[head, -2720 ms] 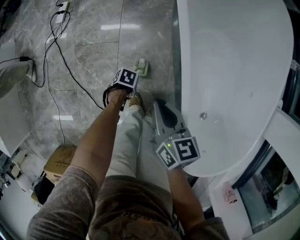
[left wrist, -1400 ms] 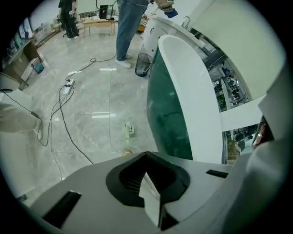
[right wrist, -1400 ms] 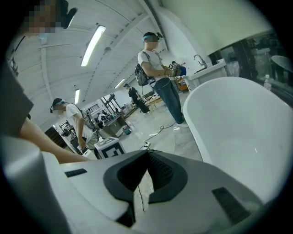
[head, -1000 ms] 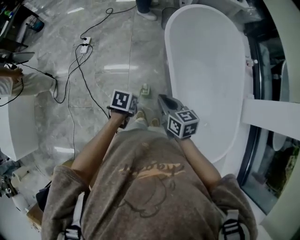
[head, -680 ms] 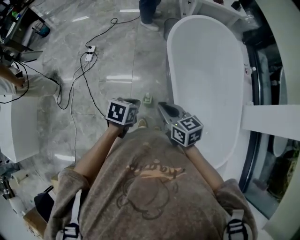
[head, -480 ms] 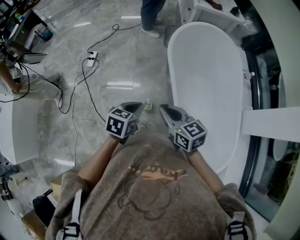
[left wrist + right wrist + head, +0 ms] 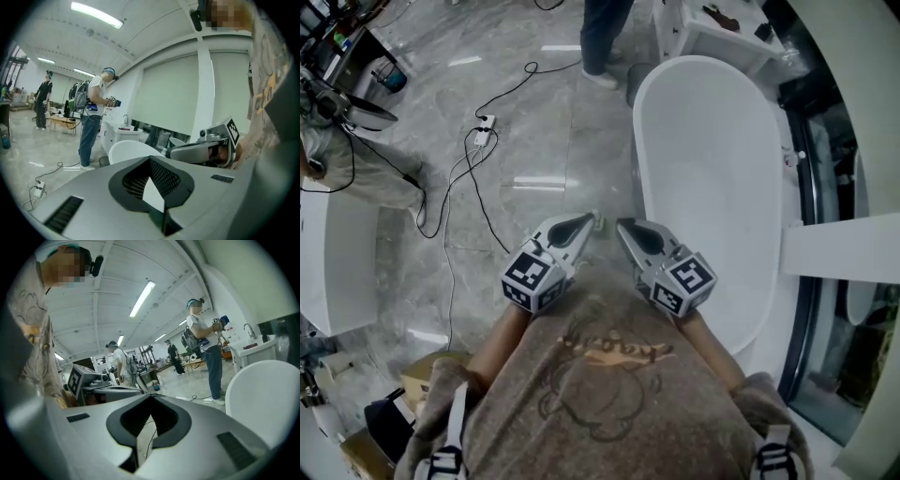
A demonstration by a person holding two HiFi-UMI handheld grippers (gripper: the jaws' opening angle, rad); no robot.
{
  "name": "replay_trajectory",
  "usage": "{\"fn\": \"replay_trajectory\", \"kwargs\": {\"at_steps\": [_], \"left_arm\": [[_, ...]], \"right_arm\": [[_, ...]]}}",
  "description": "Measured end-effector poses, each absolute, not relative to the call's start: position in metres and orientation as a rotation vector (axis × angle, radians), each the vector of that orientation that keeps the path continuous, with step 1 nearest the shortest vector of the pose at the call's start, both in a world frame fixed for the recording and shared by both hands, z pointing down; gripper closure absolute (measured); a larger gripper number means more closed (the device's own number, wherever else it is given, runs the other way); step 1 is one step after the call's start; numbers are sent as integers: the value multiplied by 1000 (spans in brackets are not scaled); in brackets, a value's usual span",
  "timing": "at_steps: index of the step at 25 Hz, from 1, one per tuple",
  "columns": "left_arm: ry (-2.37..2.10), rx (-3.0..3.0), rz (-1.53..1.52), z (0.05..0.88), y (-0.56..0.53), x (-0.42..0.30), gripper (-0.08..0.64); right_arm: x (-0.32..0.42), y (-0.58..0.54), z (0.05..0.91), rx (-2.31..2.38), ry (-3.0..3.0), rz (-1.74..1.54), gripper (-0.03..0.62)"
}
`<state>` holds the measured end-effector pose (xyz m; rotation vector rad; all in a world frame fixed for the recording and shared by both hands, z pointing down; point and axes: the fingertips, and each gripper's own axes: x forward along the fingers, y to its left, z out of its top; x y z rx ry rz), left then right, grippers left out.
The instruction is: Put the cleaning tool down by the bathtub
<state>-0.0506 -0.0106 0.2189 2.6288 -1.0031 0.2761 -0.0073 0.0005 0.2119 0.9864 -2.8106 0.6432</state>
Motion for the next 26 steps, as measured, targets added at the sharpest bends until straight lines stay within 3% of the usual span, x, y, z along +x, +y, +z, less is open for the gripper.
{"fn": "replay_trajectory", "kwargs": {"at_steps": [21, 26], "left_arm": [[-1228, 2615, 209, 206, -25, -79, 552], [-1326, 2569, 60, 188, -34, -94, 552]], "right_arm": [[3, -5, 211, 1056, -2815, 614, 595], [4, -17, 210, 1085, -2820, 591, 594]]}}
